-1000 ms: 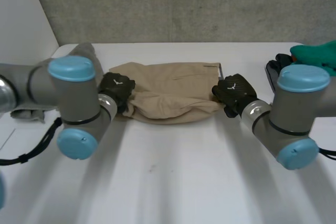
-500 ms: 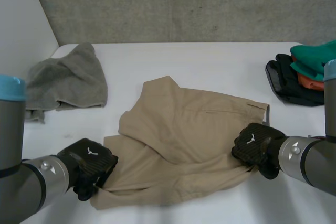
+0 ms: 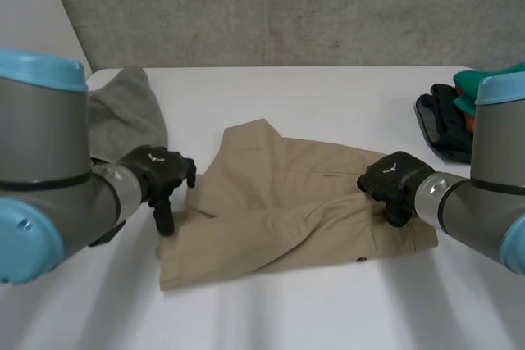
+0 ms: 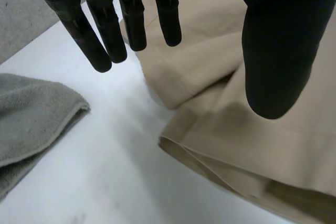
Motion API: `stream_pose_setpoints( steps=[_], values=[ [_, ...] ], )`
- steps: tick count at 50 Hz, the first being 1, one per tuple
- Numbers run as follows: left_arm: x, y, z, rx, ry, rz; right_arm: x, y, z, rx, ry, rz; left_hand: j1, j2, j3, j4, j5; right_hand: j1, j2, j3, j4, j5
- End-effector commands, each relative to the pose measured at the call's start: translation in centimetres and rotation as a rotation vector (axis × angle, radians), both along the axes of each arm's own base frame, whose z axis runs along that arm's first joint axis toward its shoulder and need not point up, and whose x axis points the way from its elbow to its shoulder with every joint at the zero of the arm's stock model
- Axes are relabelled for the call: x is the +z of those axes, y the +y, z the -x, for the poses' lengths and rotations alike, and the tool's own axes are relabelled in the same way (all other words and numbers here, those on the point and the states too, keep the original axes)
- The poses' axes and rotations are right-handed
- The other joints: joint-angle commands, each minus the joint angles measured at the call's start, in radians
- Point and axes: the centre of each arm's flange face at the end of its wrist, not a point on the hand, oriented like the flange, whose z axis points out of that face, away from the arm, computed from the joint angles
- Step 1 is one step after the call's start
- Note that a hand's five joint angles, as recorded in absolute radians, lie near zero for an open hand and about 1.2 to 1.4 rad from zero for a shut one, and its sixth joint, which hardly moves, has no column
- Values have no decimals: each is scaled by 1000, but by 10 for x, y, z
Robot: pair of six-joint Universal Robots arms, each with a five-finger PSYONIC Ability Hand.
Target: Fold the laundry.
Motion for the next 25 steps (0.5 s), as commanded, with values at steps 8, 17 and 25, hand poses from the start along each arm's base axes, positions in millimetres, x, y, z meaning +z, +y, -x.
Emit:
stream_pose_setpoints(
  steps=[8,17,25],
  values=[
    [-5,78,-2,-63,-41,56,-7,-1,-1,-41,13,9,43,42,42,52,50,290,223,206,201,209],
    [-44,67,8,-33,-109,37,-10,5,-5,-35,11,7,-80,-82,-81,-71,-73,290,223,206,201,209],
    [-54,23,22,-11,-69,92,-9,3,-9,-26,2,26,973,972,972,982,980,290,223,206,201,209]
  ],
)
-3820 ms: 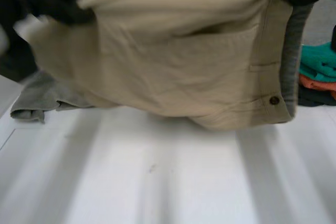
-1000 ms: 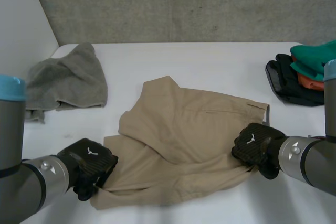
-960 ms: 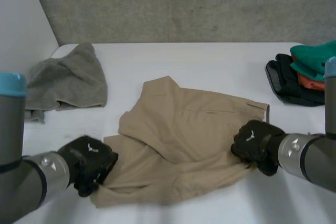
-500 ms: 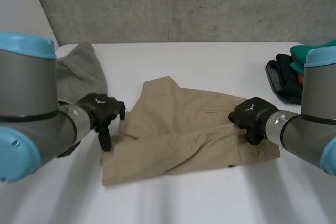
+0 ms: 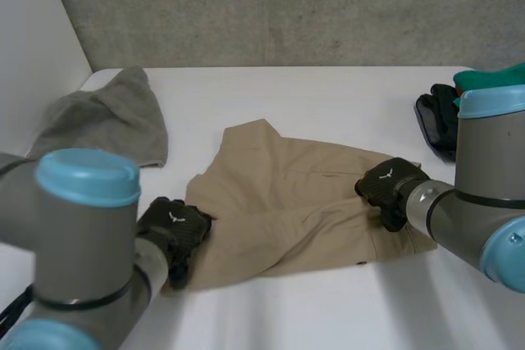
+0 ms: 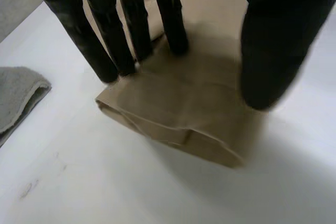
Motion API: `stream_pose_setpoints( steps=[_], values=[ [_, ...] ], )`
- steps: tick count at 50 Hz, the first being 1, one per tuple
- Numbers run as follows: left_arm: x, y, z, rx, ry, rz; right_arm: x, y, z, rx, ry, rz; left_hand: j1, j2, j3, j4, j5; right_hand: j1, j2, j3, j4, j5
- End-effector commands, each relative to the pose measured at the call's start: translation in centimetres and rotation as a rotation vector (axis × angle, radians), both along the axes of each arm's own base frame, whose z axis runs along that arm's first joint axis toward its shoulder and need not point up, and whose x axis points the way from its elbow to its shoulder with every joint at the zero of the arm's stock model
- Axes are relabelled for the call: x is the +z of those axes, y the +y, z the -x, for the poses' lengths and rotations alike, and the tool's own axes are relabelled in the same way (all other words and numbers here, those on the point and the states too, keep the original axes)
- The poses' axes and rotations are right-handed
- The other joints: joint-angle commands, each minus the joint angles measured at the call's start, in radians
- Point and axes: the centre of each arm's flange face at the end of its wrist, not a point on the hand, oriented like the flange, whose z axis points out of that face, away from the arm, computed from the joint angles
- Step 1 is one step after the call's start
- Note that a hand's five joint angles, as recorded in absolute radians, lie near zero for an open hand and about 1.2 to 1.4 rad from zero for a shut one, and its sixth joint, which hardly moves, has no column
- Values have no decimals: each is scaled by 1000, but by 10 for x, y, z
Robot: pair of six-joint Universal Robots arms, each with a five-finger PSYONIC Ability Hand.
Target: Fold the laundry.
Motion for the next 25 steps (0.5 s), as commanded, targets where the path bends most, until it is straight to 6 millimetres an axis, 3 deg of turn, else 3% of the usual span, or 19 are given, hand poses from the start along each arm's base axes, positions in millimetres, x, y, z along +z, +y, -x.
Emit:
stream_pose_setpoints(
  steps=[1,6,7,10,11,14,15,18,20,22,25],
  values=[
    [1,-40,14,7,62,68,3,-5,-5,12,-11,35,690,717,718,732,733,290,223,206,201,205],
    [57,-89,28,12,196,275,24,-40,-18,12,-40,231,690,717,718,732,733,290,223,206,201,205],
    [87,-110,29,33,241,383,45,-59,-24,-15,-77,355,690,717,718,732,733,290,223,206,201,205],
    [138,-141,22,81,310,564,89,-89,-31,-83,-180,587,690,717,718,732,733,290,223,206,201,205],
    [174,-154,16,101,374,689,119,-102,-35,-124,-275,742,690,717,718,732,733,290,223,206,201,205],
    [220,-164,9,100,497,859,159,-114,-36,-157,-422,957,690,717,718,732,733,290,223,206,201,205],
    [244,-164,6,85,581,950,181,-115,-38,-150,-509,1089,690,717,718,732,733,290,223,206,201,205],
    [267,-163,1,66,709,1052,208,-110,-38,-122,-626,1245,690,717,718,732,733,290,223,206,201,205],
    [266,-160,1,57,739,1057,218,-103,-39,-76,-663,1302,690,717,718,732,733,290,223,206,201,205],
    [257,-157,1,47,740,1037,209,-102,-42,-47,-642,1258,690,717,718,732,733,290,223,206,201,205],
    [227,-155,5,19,693,956,178,-106,-47,-40,-574,1113,690,717,718,732,733,290,223,206,201,205]
  ],
)
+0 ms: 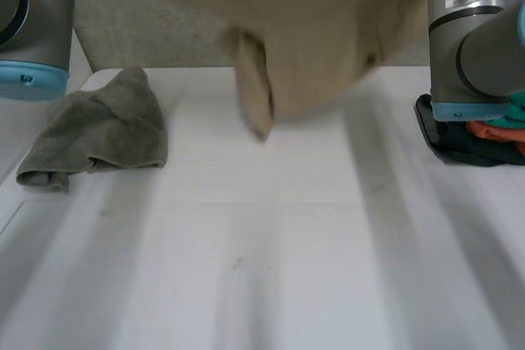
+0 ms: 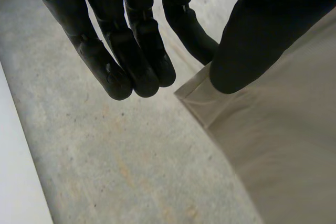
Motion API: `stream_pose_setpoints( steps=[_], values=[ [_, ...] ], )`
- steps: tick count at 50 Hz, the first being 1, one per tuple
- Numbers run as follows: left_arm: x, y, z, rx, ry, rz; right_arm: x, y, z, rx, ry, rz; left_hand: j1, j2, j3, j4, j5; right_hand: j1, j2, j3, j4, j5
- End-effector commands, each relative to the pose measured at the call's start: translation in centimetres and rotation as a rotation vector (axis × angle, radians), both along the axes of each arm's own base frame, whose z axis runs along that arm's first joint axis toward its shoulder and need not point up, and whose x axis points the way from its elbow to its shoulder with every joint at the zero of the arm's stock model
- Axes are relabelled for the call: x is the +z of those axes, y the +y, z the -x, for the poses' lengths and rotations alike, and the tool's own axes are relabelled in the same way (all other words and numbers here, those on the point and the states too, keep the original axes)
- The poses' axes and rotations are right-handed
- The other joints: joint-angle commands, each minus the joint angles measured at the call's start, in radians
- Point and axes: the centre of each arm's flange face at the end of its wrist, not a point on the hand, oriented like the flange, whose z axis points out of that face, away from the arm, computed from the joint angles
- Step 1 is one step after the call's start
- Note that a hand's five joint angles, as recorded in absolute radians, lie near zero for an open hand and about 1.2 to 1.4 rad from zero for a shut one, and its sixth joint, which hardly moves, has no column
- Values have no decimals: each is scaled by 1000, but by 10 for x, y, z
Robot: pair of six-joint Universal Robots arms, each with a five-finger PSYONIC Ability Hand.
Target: Fold the laundry.
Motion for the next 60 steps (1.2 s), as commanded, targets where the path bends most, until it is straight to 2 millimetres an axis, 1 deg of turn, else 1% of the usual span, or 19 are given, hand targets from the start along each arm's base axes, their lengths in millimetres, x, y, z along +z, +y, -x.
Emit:
stream_pose_setpoints(
  steps=[1,4,5,6,8,9,12,13,18,23,28,32,36,40,45,47,51,55,60],
  values=[
    [-46,5,5,-60,-54,-97,-40,2,-10,56,102,-160,242,203,211,202,252,283,223,206,198,205],
    [-82,6,7,-88,-108,-189,-73,3,-17,79,164,-285,242,203,211,202,252,283,223,206,198,205],
    [-93,7,9,-99,-125,-217,-91,4,-19,87,199,-344,242,203,211,202,252,283,223,206,198,205],
    [-116,9,11,-121,-161,-275,-100,5,-19,87,217,-373,242,203,211,202,252,283,223,206,198,205],
    [-140,12,12,-142,-194,-343,-120,6,-20,82,255,-431,242,203,211,202,252,283,223,206,198,205],
    [-165,16,14,-167,-232,-412,-143,8,-21,81,295,-491,242,203,211,202,252,283,223,206,198,205],
    [-206,25,16,-208,-288,-529,-180,14,-21,84,361,-589,242,203,211,202,252,283,223,206,198,205],
    [-230,32,15,-226,-323,-603,-203,18,-20,83,403,-644,242,203,211,202,252,283,223,206,198,205],
    [-273,54,7,-234,-407,-771,-250,33,-14,66,527,-763,242,203,211,202,252,283,223,206,198,205],
    [-273,76,-6,-223,-457,-852,-260,47,-2,60,599,-855,242,203,211,202,252,283,223,206,198,205],
    [-255,106,-20,-221,-500,-904,-241,72,9,85,650,-935,242,203,211,202,252,283,223,206,198,205],
    [-238,137,-31,-230,-570,-943,-221,100,18,136,710,-982,242,203,211,202,252,283,223,206,198,205],
    [-227,184,-45,-278,-702,-1050,-201,132,35,179,812,-1042,242,203,211,202,252,283,223,206,198,205],
    [-221,227,-56,-353,-837,-1183,-198,168,56,225,979,-1185,242,203,211,202,252,283,223,206,198,205],
    [-216,259,-65,-422,-970,-1293,-197,192,75,304,1130,-1307,242,203,211,202,252,283,223,206,198,205],
    [-214,259,-65,-430,-985,-1281,-198,191,76,326,1131,-1294,242,203,211,202,252,283,223,206,198,205],
    [-210,240,-55,-404,-968,-1167,-200,182,76,330,1094,-1287,242,203,211,202,252,283,223,206,198,205],
    [-210,198,-38,-336,-933,-1062,-201,156,72,278,963,-1290,242,203,211,202,252,283,223,206,198,205],
    [-203,164,-20,-293,-902,-1004,-198,139,68,227,842,-1285,242,203,211,202,252,283,223,206,198,205]
  ],
)
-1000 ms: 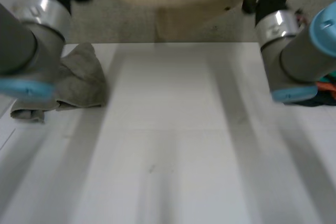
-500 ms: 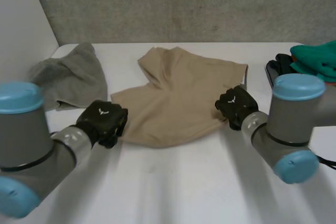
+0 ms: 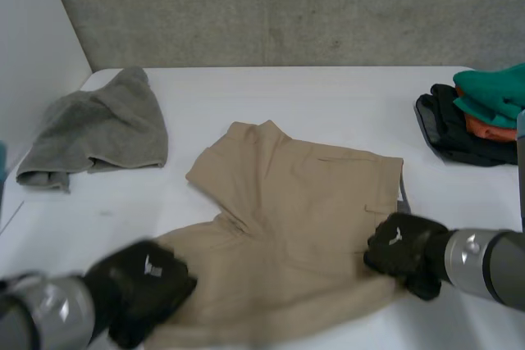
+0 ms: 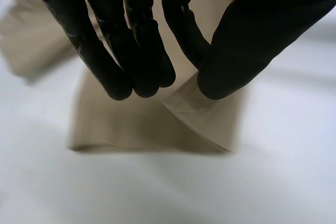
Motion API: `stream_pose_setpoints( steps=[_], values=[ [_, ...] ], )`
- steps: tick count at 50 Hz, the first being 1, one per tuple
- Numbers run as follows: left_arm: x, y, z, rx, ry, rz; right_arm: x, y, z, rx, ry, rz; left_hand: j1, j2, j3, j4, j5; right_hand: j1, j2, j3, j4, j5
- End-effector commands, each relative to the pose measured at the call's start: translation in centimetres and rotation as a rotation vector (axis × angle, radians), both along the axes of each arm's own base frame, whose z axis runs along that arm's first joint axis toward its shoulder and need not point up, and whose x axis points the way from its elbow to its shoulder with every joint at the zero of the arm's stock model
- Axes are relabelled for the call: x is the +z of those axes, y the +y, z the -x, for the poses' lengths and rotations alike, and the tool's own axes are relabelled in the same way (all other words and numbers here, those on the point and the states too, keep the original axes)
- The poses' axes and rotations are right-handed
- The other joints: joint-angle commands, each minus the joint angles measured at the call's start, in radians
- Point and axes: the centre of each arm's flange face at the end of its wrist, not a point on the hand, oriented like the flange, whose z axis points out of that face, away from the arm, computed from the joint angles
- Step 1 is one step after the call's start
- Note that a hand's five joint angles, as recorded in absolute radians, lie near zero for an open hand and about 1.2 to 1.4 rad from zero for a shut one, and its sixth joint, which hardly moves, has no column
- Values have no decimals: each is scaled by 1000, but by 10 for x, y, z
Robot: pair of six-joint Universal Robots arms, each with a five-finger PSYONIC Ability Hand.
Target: Fold the laundry.
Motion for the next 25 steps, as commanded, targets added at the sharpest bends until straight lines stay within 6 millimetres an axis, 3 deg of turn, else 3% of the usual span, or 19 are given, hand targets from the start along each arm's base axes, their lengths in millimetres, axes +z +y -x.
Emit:
stream_pose_setpoints(
  steps=[1,6,10,11,16,19,24,25],
  values=[
    [7,-63,32,47,59,151,3,-35,-7,-168,-119,72,242,201,208,198,252,283,223,206,197,200],
    [18,-105,56,72,126,251,15,-62,-14,-216,-203,205,242,201,208,198,252,283,223,206,197,200],
    [27,-149,76,102,197,402,20,-100,-20,-308,-300,334,242,201,208,198,252,283,223,206,197,200],
    [28,-169,84,118,232,475,20,-114,-21,-352,-330,379,242,201,208,198,252,283,223,206,197,200],
    [26,-229,103,169,361,702,7,-152,-26,-445,-373,509,242,201,208,198,252,283,223,206,197,200],
    [7,-254,113,170,437,763,-8,-173,-33,-467,-376,598,242,201,208,198,252,283,223,206,197,200],
    [-31,-266,125,153,486,745,-29,-193,-41,-489,-362,711,242,201,208,198,252,283,223,206,197,200],
    [-41,-264,128,147,491,719,-35,-198,-43,-489,-368,741,242,201,208,198,252,-61,-120,-137,-146,-144]
  ],
)
